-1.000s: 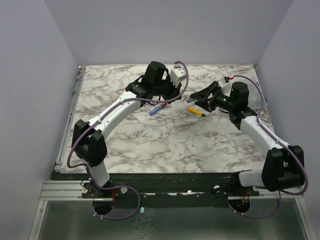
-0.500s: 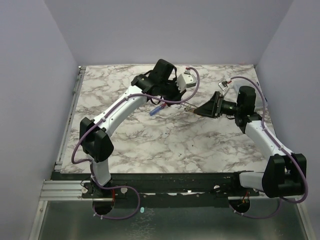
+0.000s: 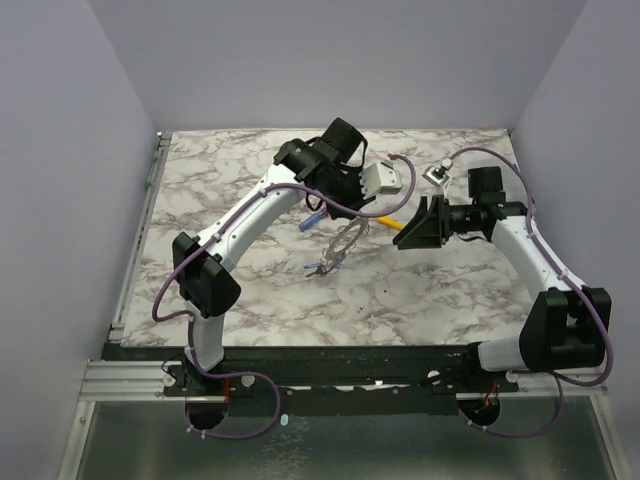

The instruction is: Remove the keys from the keyring

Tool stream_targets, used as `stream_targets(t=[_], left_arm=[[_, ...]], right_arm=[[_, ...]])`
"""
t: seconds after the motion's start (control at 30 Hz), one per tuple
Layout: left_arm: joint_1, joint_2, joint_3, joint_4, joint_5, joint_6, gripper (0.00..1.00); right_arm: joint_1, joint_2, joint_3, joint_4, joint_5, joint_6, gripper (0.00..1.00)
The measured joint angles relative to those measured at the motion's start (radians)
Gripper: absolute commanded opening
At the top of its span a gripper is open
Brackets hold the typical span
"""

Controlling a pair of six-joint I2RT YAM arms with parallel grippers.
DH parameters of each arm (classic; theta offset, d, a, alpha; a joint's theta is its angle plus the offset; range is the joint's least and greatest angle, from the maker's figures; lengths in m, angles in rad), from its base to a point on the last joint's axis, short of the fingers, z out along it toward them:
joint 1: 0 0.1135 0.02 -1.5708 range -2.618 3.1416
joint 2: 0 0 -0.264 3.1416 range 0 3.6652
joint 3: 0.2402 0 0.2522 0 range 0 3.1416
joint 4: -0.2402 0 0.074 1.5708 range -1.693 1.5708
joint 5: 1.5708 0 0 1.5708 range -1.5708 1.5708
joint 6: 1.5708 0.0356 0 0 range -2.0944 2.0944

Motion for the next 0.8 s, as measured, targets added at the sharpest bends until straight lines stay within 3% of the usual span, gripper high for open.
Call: stream_targets(t=[0.27, 0.4, 0.63, 0.73, 0.8], left_arm=[[-0.071, -0.006, 0.007, -0.022, -0.108, 0.112, 0.00], [-0.110, -0.041, -0.037, -0.011, -0.143, 0.152, 0.00], [-0.116, -0.145, -0.137, 0.063, -0.182, 0.198, 0.00], [-0.113, -0.179, -0.157, 0.091, -0.185, 0.206, 0.00], [-0.113, -0.189, -0.159, 0.103, -0.184, 0.210, 0.00]], right_arm=[[-0.019, 0.145, 0.233, -0.645, -0.035, -0.687, 0.70], [-0.047, 0.196, 0.326, -0.818, -0.040, -0.865, 0.70], [-0.144, 0.268, 0.419, -0.915, -0.043, -0.859, 0.73], [-0.174, 0.289, 0.425, -0.907, -0.044, -0.775, 0.71], [-0.185, 0.284, 0.417, -0.824, -0.037, -0.595, 0.69]])
